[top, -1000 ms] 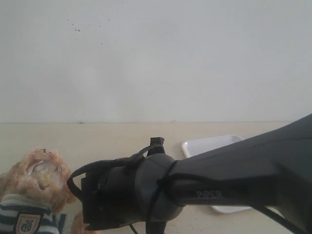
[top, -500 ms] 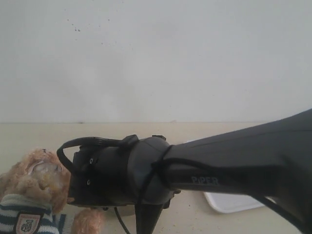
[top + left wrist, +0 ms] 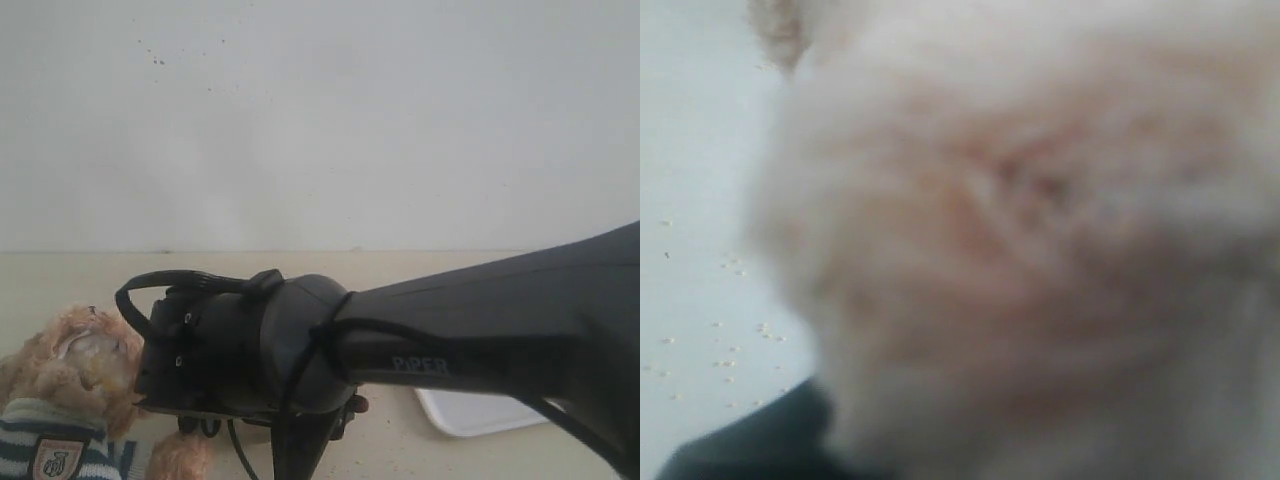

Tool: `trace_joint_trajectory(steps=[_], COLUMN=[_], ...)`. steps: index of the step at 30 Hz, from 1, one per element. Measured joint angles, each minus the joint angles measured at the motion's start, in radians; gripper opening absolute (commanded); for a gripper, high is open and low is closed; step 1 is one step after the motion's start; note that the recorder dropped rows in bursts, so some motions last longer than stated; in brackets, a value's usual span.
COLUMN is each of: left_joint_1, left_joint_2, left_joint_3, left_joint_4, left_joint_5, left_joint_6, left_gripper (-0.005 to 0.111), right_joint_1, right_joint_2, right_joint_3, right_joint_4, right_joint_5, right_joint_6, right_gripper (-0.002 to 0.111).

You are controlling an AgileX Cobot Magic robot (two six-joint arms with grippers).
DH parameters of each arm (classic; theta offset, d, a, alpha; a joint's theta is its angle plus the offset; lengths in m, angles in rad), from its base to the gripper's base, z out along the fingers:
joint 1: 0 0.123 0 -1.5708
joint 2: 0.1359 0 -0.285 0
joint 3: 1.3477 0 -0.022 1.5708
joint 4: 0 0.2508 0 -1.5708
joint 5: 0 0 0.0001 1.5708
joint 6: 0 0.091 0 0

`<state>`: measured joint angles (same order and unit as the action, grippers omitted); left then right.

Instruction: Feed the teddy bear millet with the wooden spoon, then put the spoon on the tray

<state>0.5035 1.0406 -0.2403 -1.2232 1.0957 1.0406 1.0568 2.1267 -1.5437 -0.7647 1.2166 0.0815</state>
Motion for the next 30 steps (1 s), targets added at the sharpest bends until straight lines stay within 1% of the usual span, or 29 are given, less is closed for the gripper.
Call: trace_joint_trajectory(steps=[3, 10, 15, 20, 26, 30], left_joint_1=[0.000, 0.000, 0.000, 0.000, 0.000, 0.000], left_joint_2=[0.000, 0.000, 0.000, 0.000, 0.000, 0.000], left_joint_3=[0.000, 0.000, 0.000, 0.000, 0.000, 0.000], left_joint_4=[0.000, 0.000, 0.000, 0.000, 0.000, 0.000], left_joint_5=[0.000, 0.000, 0.000, 0.000, 0.000, 0.000], left_joint_6=[0.000, 0.000, 0.000, 0.000, 0.000, 0.000], left_gripper=[0.004, 0.004, 0.004, 0.004, 0.004, 0.004], right_joint_1=[-0.011, -0.097, -0.139, -0.155, -0.159, -0.162], right_joint_2=[0.000, -0.063, -0.103, -0.116, -0.133, -0.143], right_joint_3=[-0.002, -0.001, -0.001, -0.001, -0.001, -0.001], right_joint_4=[0.042, 0.216, 0.271, 0.284, 0.354, 0.363], right_joint_5=[0.000, -0.002, -0.002, -0.001, -0.001, -0.001], right_joint_6=[-0.002, -0.023, -0.068, -0.081, -0.156, -0.175], right_gripper=[0.003, 0.003, 0.003, 0.003, 0.003, 0.003])
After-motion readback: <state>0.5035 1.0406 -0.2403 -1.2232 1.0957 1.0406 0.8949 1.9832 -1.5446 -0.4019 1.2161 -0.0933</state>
